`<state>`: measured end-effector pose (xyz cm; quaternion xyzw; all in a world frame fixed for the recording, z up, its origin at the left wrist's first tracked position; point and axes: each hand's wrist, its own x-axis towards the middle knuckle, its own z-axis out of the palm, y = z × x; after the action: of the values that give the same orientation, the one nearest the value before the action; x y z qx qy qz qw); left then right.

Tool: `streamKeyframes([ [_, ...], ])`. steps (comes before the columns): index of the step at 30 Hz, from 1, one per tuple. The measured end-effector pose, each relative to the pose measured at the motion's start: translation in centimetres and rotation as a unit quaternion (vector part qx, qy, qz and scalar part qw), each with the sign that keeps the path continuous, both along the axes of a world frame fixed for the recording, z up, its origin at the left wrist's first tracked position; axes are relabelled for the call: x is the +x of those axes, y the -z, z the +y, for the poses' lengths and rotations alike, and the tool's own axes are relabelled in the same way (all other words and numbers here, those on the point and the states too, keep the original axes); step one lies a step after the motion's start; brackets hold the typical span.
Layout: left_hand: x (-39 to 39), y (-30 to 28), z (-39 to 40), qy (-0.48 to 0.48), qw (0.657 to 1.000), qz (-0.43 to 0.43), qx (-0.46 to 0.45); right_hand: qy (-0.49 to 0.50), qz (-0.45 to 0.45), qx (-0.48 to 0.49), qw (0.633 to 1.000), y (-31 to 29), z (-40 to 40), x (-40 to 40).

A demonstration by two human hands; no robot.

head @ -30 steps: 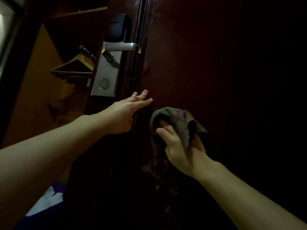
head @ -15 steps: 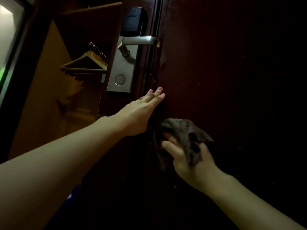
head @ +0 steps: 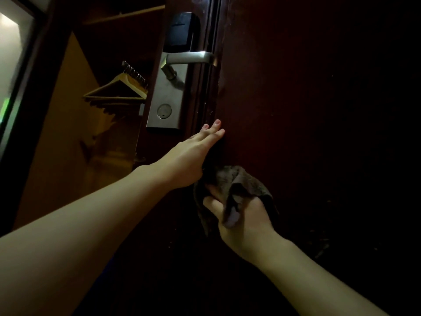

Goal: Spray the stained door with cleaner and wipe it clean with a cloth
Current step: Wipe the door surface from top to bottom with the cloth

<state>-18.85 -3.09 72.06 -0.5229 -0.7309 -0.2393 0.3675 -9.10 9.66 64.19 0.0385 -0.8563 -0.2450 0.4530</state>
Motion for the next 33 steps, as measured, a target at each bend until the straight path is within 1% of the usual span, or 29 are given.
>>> streamKeyframes([
  [1, 0.1, 0.0, 0.0, -0.008, 1.0, 0.005, 0.001, 0.0, 0.002, 0.016, 1.0, 0.2, 0.9, 1.0],
  [2, 0.2, 0.0, 0.1, -0.013, 1.0, 0.013, 0.004, 0.004, 0.024, 0.014, 1.0, 0.2, 2.4, 1.8],
  [4, 0.4, 0.3, 0.6, -0.018, 0.999, 0.024, 0.018, -0.01, 0.135, -0.064, 0.989, -0.2, 5.4, 3.9],
  [5, 0.4, 0.4, 0.9, -0.019, 0.999, 0.026, 0.03, 0.003, 0.174, -0.091, 0.98, -0.5, 6.9, 4.7],
  [7, 0.6, 0.7, 1.6, -0.022, 0.998, 0.022, 0.047, 0.031, 0.233, -0.173, 0.956, -1.6, 7.0, 5.9],
  [8, 0.7, 0.8, 1.9, -0.025, 0.998, 0.019, 0.05, 0.05, 0.267, -0.19, 0.943, -1.9, 6.2, 5.7],
  [9, 0.8, 1.0, 2.1, -0.028, 0.998, 0.02, 0.053, 0.058, 0.288, -0.178, 0.939, -1.8, 5.2, 5.1],
  [10, 0.9, 1.1, 2.2, -0.034, 0.998, 0.023, 0.053, 0.062, 0.294, -0.156, 0.941, -1.2, 3.8, 4.3],
  [12, 0.8, 1.5, 2.1, -0.045, 0.997, 0.038, 0.047, 0.025, 0.256, -0.114, 0.96, 1.4, 2.6, 0.9],
  [13, 0.6, 1.6, 1.9, -0.049, 0.997, 0.045, 0.039, -0.002, 0.222, -0.122, 0.967, 2.5, 2.2, -0.1],
  [15, 0.2, 1.8, 1.5, -0.047, 0.997, 0.05, 0.024, -0.034, 0.176, -0.17, 0.969, 4.1, 4.7, -1.2],
  [18, 0.3, 1.9, 1.1, -0.039, 0.998, 0.029, 0.028, 0.052, 0.133, -0.189, 0.971, 4.8, 9.7, 1.4],
  [19, 0.7, 1.9, 1.2, -0.04, 0.999, 0.018, 0.031, 0.06, 0.136, -0.197, 0.969, 4.8, 10.6, 3.2],
  [20, 1.1, 2.0, 1.5, -0.042, 0.998, 0.007, 0.035, 0.061, 0.163, -0.207, 0.963, 4.6, 11.1, 5.2],
  [22, 2.2, 2.4, 2.4, -0.056, 0.997, -0.011, 0.049, 0.062, 0.252, -0.208, 0.943, 4.5, 11.5, 8.4],
  [24, 3.3, 3.0, 3.4, -0.078, 0.995, -0.01, 0.06, 0.118, 0.286, -0.196, 0.931, 4.1, 10.4, 10.2],
  [25, 3.8, 3.3, 3.9, -0.09, 0.994, 0.003, 0.061, 0.132, 0.306, -0.203, 0.921, 3.9, 9.5, 9.9],
  [26, 4.2, 3.6, 4.4, -0.101, 0.993, 0.021, 0.059, 0.126, 0.305, -0.211, 0.92, 3.8, 8.4, 9.0],
  [29, 5.0, 4.2, 5.5, -0.119, 0.988, 0.06, 0.083, 0.054, 0.24, -0.166, 0.955, 4.7, 6.1, 4.9],
  [30, 5.2, 4.3, 5.8, -0.12, 0.986, 0.062, 0.099, 0.025, 0.228, -0.158, 0.96, 4.7, 5.8, 4.4],
  [31, 5.4, 4.3, 6.1, -0.118, 0.985, 0.058, 0.114, 0.027, 0.221, -0.12, 0.967, 4.3, 6.6, 4.1],
  [32, 5.5, 4.4, 6.3, -0.116, 0.984, 0.054, 0.125, 0.016, 0.21, -0.116, 0.971, 3.8, 7.3, 4.6],
  [33, 5.6, 4.4, 6.5, -0.114, 0.983, 0.054, 0.131, 0.04, 0.203, -0.093, 0.974, 3.3, 8.0, 5.6],
])
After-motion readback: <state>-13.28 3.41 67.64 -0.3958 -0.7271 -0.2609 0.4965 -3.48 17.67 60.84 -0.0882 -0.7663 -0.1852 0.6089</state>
